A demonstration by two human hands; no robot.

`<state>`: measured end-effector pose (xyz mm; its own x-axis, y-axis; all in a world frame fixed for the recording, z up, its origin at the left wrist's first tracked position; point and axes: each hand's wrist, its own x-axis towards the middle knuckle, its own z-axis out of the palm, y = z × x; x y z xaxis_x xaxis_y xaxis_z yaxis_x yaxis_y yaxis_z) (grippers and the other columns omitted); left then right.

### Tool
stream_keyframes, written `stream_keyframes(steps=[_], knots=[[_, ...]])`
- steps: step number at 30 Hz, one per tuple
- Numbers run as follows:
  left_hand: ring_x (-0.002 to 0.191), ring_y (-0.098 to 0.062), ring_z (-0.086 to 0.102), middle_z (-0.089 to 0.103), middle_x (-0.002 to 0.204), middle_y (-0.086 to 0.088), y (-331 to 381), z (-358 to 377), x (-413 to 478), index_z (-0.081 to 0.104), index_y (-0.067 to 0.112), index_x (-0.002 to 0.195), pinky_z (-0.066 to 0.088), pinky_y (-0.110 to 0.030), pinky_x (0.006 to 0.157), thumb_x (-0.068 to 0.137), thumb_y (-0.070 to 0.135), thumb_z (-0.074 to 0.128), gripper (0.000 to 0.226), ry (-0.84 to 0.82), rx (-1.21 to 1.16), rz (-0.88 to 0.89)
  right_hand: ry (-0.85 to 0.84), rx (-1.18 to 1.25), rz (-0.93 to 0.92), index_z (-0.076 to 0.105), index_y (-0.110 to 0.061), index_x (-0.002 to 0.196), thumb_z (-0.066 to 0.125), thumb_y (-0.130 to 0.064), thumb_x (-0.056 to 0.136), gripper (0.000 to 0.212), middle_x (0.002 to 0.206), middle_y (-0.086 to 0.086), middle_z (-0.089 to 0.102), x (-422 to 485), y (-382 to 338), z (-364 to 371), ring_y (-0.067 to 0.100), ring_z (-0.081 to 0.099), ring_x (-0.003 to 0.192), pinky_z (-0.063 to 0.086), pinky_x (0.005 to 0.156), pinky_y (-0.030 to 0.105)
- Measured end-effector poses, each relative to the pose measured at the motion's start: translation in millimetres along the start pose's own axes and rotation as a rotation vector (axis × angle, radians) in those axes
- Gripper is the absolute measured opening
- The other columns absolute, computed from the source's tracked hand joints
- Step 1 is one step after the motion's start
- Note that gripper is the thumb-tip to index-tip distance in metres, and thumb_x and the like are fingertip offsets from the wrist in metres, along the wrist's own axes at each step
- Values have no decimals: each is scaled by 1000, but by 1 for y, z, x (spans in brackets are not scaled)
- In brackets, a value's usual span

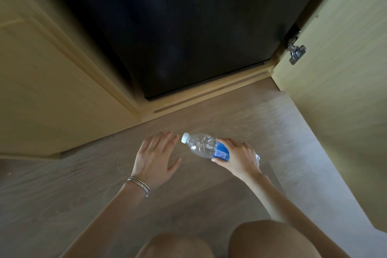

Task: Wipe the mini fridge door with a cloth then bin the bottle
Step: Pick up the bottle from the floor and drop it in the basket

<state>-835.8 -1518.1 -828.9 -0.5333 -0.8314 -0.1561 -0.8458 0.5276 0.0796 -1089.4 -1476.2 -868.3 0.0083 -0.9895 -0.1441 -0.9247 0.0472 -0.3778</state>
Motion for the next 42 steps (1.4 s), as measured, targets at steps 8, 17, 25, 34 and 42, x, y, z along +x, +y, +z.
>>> stream_keyframes(steps=[8,17,25,34,42], knots=[[114,-28,56,63,126,-10,16,-95,11,62,10,126,45,-43,90,90,46,39,56,118,5,28,0,149,188,50,-32,129,67,-56,75,61,124,-10,59,-14,-19,-114,20,62,102,44,81,30],[127,-28,51,60,133,-10,67,-307,-14,60,10,130,34,-46,108,90,42,41,54,226,-14,138,61,362,422,52,-39,119,68,-51,70,53,109,-15,63,-77,-85,-328,12,60,98,49,87,35],[124,-29,54,60,132,-10,110,-514,-67,59,10,131,38,-47,106,90,38,45,52,268,-36,257,125,256,361,53,-37,123,67,-55,74,54,112,-14,62,-165,-179,-539,15,61,95,39,68,25],[127,-30,51,58,135,-12,127,-698,-96,56,11,134,36,-48,108,92,39,43,52,271,-33,373,290,327,446,51,-35,123,67,-54,75,54,113,-14,62,-225,-258,-715,11,59,98,41,72,26],[126,-31,51,58,135,-12,154,-766,-93,56,12,134,32,-48,110,91,40,43,53,289,-53,498,400,346,598,48,-40,123,61,-61,70,59,117,-18,59,-263,-280,-779,9,55,102,45,81,32]])
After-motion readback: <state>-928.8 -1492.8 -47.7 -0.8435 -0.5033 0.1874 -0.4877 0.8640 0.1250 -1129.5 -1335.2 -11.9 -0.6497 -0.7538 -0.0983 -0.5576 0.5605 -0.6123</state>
